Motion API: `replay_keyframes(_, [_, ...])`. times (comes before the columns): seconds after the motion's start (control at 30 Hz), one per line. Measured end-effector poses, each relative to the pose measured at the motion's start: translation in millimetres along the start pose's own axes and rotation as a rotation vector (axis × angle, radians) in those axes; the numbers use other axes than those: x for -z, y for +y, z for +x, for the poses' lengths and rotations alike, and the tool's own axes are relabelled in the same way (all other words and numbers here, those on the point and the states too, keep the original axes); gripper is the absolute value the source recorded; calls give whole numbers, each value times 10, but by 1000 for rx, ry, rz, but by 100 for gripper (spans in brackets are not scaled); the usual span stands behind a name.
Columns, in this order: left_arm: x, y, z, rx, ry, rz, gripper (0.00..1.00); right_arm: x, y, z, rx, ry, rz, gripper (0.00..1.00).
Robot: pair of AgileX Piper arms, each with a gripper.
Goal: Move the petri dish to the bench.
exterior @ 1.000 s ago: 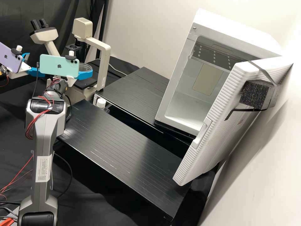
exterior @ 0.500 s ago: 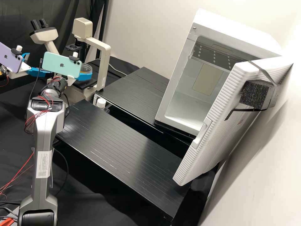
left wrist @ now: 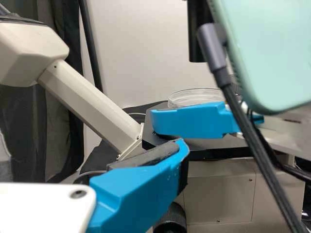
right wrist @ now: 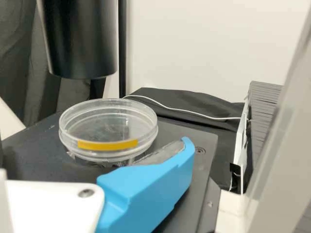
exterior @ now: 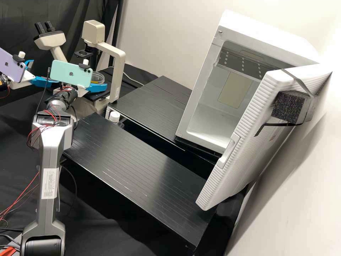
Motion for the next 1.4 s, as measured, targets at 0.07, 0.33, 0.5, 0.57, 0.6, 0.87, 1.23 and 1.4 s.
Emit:
replay_keyframes(0.07, [0,0,0,0,0,0,100,-1,-10,32,-5,-8,-10,100])
replay_keyframes(0.33, [0,0,0,0,0,0,100,-37,-88,157,2,-54,-7,100])
replay_keyframes(0.5, [0,0,0,0,0,0,100,-24,-101,215,6,-68,-16,100])
replay_keyframes(0.57, [0,0,0,0,0,0,100,-28,-117,233,14,-75,-20,100])
replay_keyframes(0.6, [0,0,0,0,0,0,100,-30,-129,242,21,-78,-23,100])
replay_keyframes(0.87, [0,0,0,0,0,0,100,-9,-141,278,61,-108,-29,0])
replay_keyframes(1.23, [0,0,0,0,0,0,100,7,-168,277,111,-109,-40,0])
replay_keyframes(1.4, [0,0,0,0,0,0,100,17,-175,277,123,-100,-56,0])
